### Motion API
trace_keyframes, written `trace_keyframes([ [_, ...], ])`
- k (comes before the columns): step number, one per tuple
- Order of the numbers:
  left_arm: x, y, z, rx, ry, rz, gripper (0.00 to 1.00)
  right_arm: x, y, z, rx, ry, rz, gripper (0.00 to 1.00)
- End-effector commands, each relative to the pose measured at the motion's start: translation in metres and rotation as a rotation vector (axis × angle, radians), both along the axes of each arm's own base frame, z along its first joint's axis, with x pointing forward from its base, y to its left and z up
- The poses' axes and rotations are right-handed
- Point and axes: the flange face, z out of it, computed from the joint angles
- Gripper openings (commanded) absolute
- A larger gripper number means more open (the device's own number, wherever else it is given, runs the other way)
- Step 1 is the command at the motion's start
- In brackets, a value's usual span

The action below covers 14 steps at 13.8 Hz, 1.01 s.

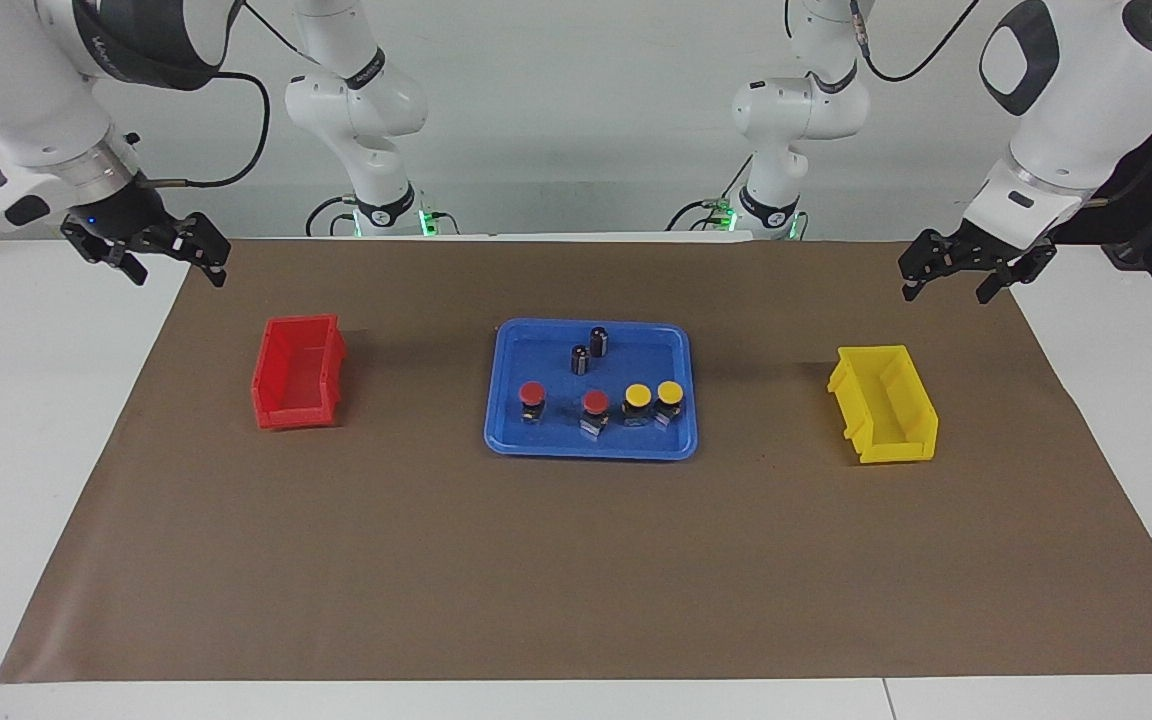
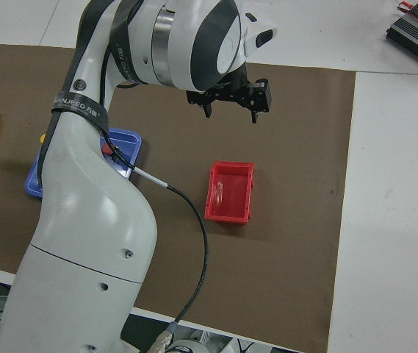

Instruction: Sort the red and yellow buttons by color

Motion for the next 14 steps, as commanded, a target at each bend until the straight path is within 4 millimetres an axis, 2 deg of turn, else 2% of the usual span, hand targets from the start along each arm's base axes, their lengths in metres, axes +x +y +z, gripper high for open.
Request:
trace_keyframes([
  [1, -0.005, 0.001, 0.002, -0.012, 0.007, 0.005, 1.0, -0.005, 0.001, 0.001, -0.008, -0.016, -0.01, 1.0],
  [10, -0.006, 0.001, 0.001, -0.012, 0.008, 0.005, 1.0, -0.002, 0.004, 0.001, -0.01, -0.023, 0.009, 1.0],
  [14, -0.006, 0.001, 0.001, -0.012, 0.008, 0.005, 1.0, 0.012, 0.047, 0.021, -0.005, -0.034, 0.047, 1.0],
])
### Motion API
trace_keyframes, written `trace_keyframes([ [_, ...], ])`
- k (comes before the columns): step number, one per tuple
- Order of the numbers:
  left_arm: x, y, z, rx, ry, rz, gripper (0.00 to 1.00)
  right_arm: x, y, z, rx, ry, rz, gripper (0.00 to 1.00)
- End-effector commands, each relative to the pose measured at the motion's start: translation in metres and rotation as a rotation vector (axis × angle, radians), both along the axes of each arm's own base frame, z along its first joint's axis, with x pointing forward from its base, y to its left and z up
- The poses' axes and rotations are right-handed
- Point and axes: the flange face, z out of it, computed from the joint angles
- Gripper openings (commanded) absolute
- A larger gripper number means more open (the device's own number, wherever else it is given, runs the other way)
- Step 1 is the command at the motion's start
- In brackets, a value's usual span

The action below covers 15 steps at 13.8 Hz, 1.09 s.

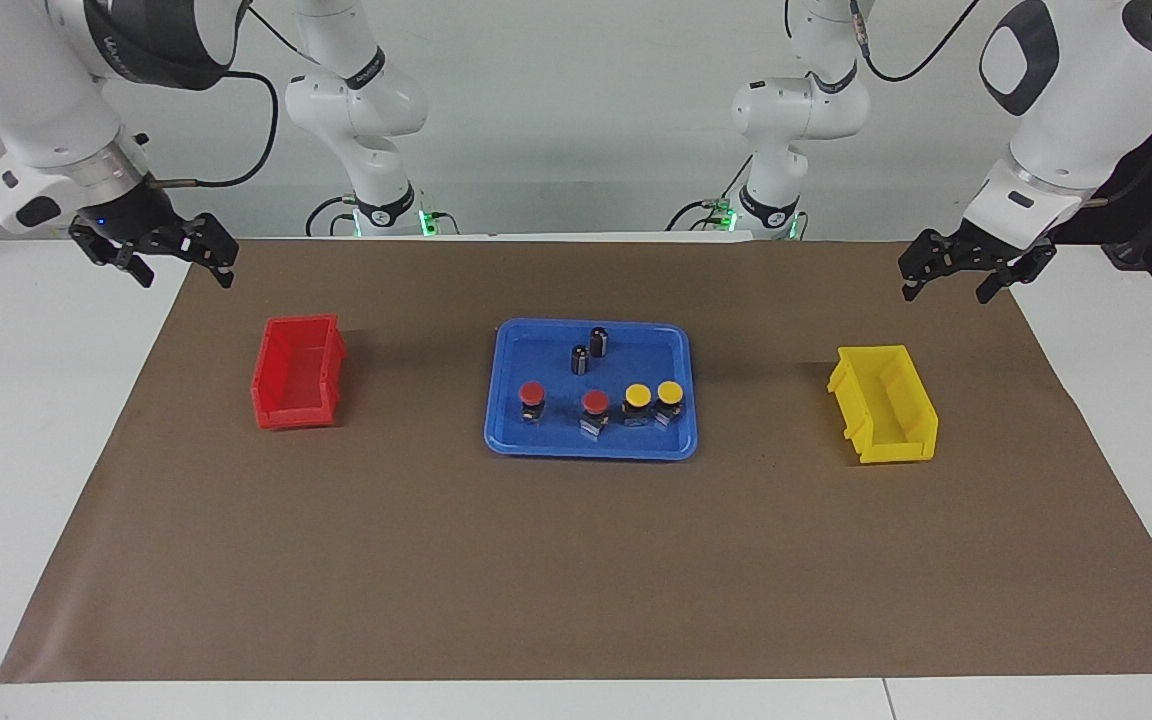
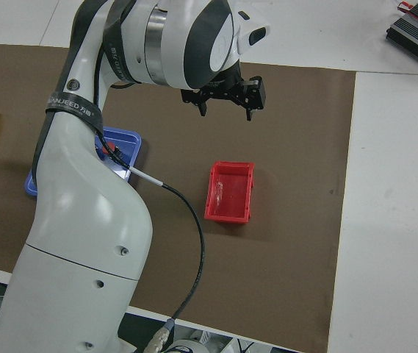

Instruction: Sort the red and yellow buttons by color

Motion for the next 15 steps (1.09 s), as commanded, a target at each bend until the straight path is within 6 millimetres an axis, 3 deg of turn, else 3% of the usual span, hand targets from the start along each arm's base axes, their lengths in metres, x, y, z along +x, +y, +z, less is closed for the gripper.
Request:
trace_keyframes([
  [1, -0.005, 0.001, 0.001, -0.012, 0.008, 0.005, 1.0, 0.015, 0.04, 0.013, -0.004, -0.007, -0.015, 1.0],
  [2, -0.005, 0.001, 0.001, -0.012, 0.008, 0.006, 1.0, 0.026, 0.063, 0.015, -0.005, 0.01, -0.024, 1.0],
  [4, -0.005, 0.001, 0.001, -0.012, 0.008, 0.005, 1.0, 0.048, 0.078, 0.016, 0.001, 0.006, -0.026, 1.0],
  [9, -0.005, 0.001, 0.001, -0.012, 0.008, 0.005, 1.0, 0.065, 0.231, -0.009, 0.017, -0.056, -0.042, 1.0],
  [10, -0.005, 0.001, 0.001, -0.012, 0.008, 0.005, 1.0, 0.064, 0.263, -0.022, 0.035, -0.083, -0.066, 1.0],
  [12, -0.005, 0.001, 0.001, -0.012, 0.008, 0.005, 1.0, 0.054, 0.317, -0.083, 0.04, -0.102, -0.071, 1.0],
  [15, -0.006, -0.002, 0.001, -0.012, 0.011, 0.0, 1.0, 0.019, 0.357, -0.166, 0.056, -0.134, -0.084, 1.0],
])
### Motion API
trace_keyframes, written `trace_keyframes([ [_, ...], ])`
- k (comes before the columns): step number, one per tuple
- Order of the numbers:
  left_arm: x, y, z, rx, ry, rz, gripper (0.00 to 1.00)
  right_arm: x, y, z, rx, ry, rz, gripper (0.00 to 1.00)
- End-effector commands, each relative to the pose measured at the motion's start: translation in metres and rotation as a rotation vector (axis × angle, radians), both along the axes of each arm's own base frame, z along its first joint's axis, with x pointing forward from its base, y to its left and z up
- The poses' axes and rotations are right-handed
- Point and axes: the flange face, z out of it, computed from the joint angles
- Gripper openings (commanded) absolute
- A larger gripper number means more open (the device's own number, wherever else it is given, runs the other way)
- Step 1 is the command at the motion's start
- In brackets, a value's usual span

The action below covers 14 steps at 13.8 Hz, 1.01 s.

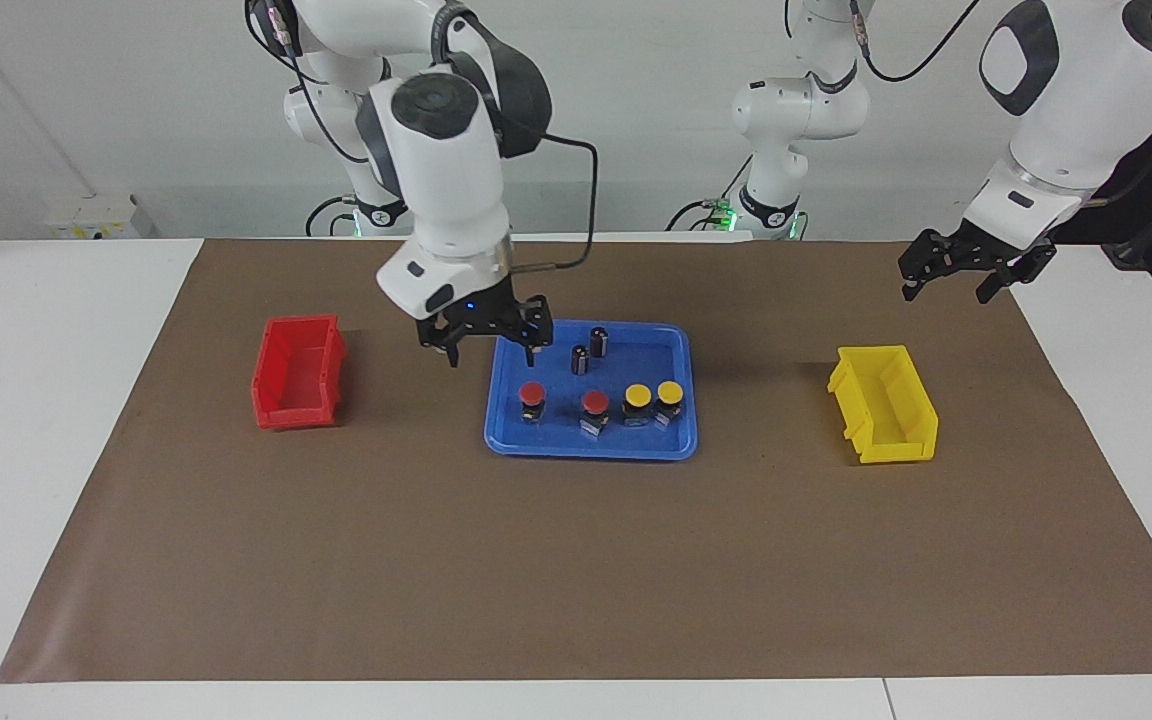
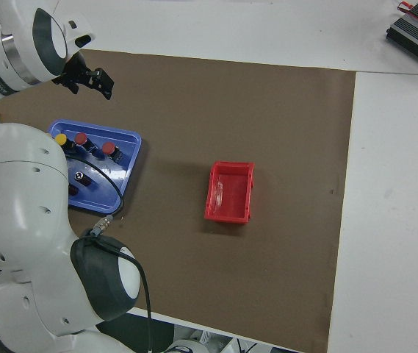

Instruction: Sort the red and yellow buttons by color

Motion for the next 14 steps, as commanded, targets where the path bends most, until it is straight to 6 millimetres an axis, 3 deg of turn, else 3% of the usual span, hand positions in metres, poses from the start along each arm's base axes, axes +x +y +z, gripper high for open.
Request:
trace_keyframes([
  [1, -0.005, -0.001, 0.002, -0.013, 0.003, 0.002, 1.0, -0.034, 0.019, -0.057, -0.009, -0.009, -0.018, 1.0],
  [3, -0.005, 0.001, 0.002, -0.012, 0.003, 0.007, 1.0, -0.038, 0.014, -0.095, -0.038, 0.007, -0.015, 1.0],
  [8, -0.005, 0.001, 0.001, -0.01, 0.003, 0.02, 1.0, -0.054, 0.005, -0.131, -0.057, 0.037, -0.005, 0.99],
  [14, -0.01, 0.001, -0.004, -0.009, 0.015, 0.028, 1.0, -0.061, 0.008, -0.145, -0.051, 0.03, 0.005, 0.74],
])
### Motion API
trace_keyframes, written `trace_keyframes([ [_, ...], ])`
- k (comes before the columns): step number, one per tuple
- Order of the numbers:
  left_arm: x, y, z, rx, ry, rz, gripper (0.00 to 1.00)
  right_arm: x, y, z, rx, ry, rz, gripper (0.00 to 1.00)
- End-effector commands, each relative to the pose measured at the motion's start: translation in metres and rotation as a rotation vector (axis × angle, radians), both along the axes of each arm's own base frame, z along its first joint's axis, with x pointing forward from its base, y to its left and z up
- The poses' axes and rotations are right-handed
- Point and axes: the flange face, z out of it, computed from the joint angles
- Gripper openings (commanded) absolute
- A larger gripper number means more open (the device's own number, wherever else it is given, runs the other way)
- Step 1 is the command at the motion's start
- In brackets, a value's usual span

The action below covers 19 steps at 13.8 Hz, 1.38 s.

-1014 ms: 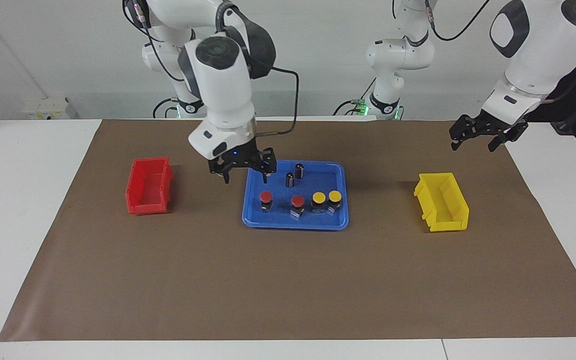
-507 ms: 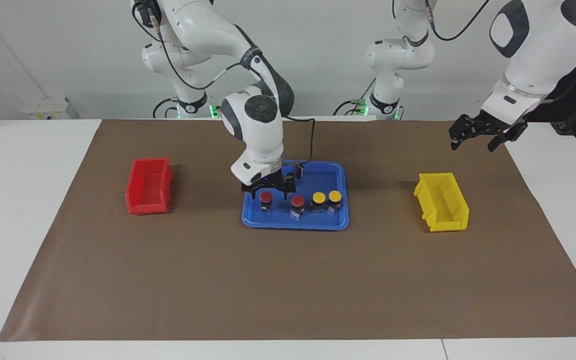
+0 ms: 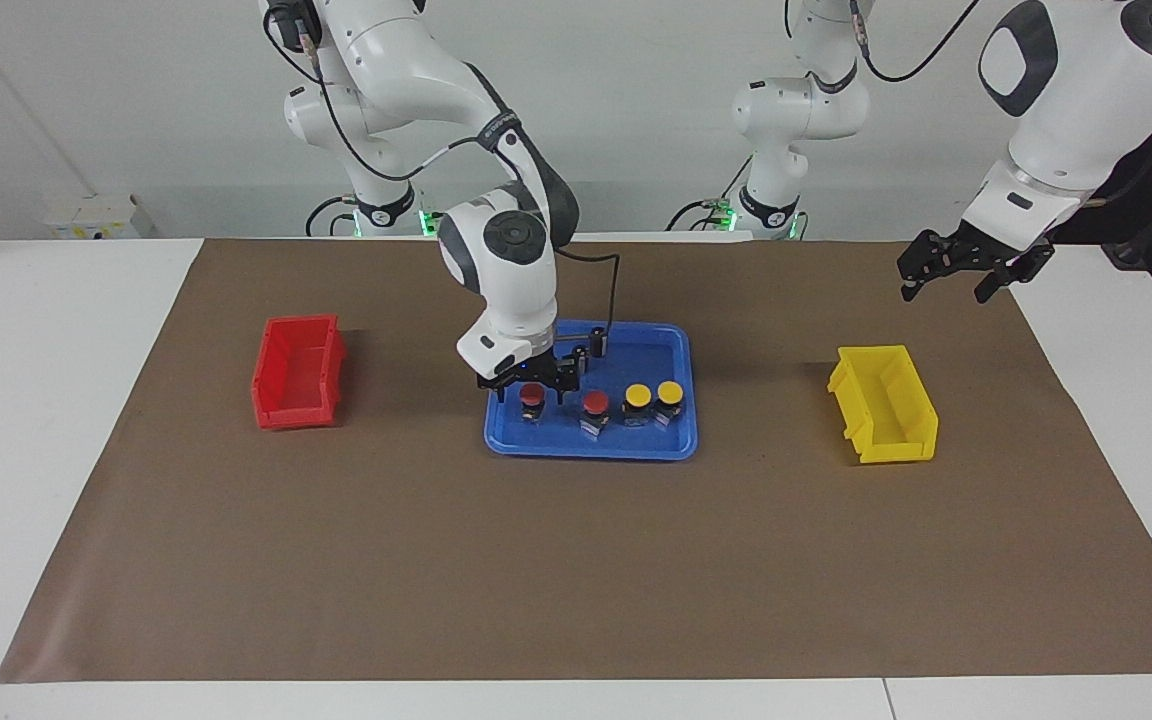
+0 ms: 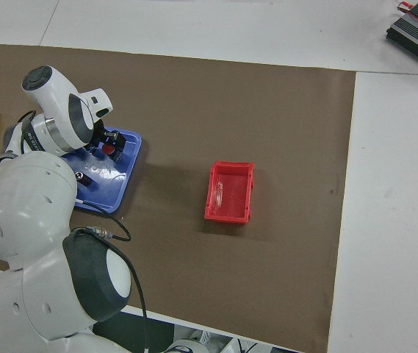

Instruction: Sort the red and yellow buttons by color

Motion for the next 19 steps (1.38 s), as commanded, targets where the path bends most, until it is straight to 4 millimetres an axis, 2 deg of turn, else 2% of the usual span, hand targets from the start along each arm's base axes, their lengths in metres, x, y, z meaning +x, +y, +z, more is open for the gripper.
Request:
trace_keyframes([
  [1, -0.009, 0.002, 0.002, -0.011, 0.003, 0.016, 1.0, -0.007, -0.005, 0.003, -0.004, -0.017, 0.006, 0.7],
  [4, -0.013, 0.001, -0.002, -0.011, 0.006, 0.015, 1.0, -0.01, -0.002, 0.002, -0.004, -0.015, 0.011, 0.64],
  [5, -0.013, 0.003, -0.002, -0.011, 0.006, 0.018, 1.0, -0.01, -0.002, 0.002, -0.004, -0.015, 0.012, 0.56],
  [6, -0.013, 0.003, -0.002, -0.011, 0.006, 0.018, 1.0, -0.009, -0.003, 0.002, -0.004, -0.015, 0.014, 0.41],
  [7, -0.012, 0.003, -0.002, -0.011, 0.0, 0.018, 1.0, -0.007, -0.002, 0.004, -0.002, -0.019, 0.015, 0.22],
  [8, -0.01, 0.002, -0.001, -0.013, -0.02, 0.018, 1.0, 0.0, -0.005, 0.011, 0.002, -0.019, 0.002, 0.11],
  [9, -0.009, 0.001, -0.003, -0.013, -0.028, 0.025, 1.0, 0.007, -0.006, 0.024, 0.013, -0.026, -0.012, 0.09],
  [10, -0.008, -0.003, -0.004, -0.014, -0.043, 0.027, 1.0, 0.016, -0.009, 0.046, 0.015, -0.032, -0.018, 0.09],
  [11, -0.006, -0.011, -0.018, -0.017, -0.055, 0.029, 1.0, 0.028, -0.026, 0.072, 0.014, -0.036, -0.021, 0.09],
  [12, -0.006, -0.034, -0.035, -0.018, -0.067, 0.038, 1.0, 0.034, -0.054, 0.098, 0.011, -0.038, -0.012, 0.09],
  [13, -0.012, -0.08, -0.055, -0.025, -0.084, 0.046, 1.0, 0.034, -0.087, 0.124, 0.015, -0.037, 0.006, 0.09],
  [14, -0.016, -0.112, -0.072, -0.03, -0.099, 0.092, 1.0, 0.028, -0.121, 0.137, 0.0, 0.006, 0.04, 0.09],
  [15, -0.021, -0.152, -0.088, -0.041, -0.116, 0.126, 1.0, 0.021, -0.161, 0.147, -0.015, 0.042, 0.082, 0.09],
  [16, -0.026, -0.187, -0.112, -0.041, -0.109, 0.147, 1.0, 0.012, -0.195, 0.151, -0.022, 0.067, 0.131, 0.1],
  [17, -0.028, -0.209, -0.126, -0.046, -0.112, 0.185, 0.98, -0.001, -0.236, 0.15, -0.025, 0.079, 0.173, 0.1],
  [18, -0.032, -0.224, -0.141, -0.045, -0.104, 0.212, 0.95, -0.013, -0.269, 0.143, -0.023, 0.097, 0.197, 0.11],
  [19, -0.038, -0.23, -0.151, -0.044, -0.101, 0.231, 0.85, -0.023, -0.299, 0.134, -0.018, 0.107, 0.202, 0.13],
])
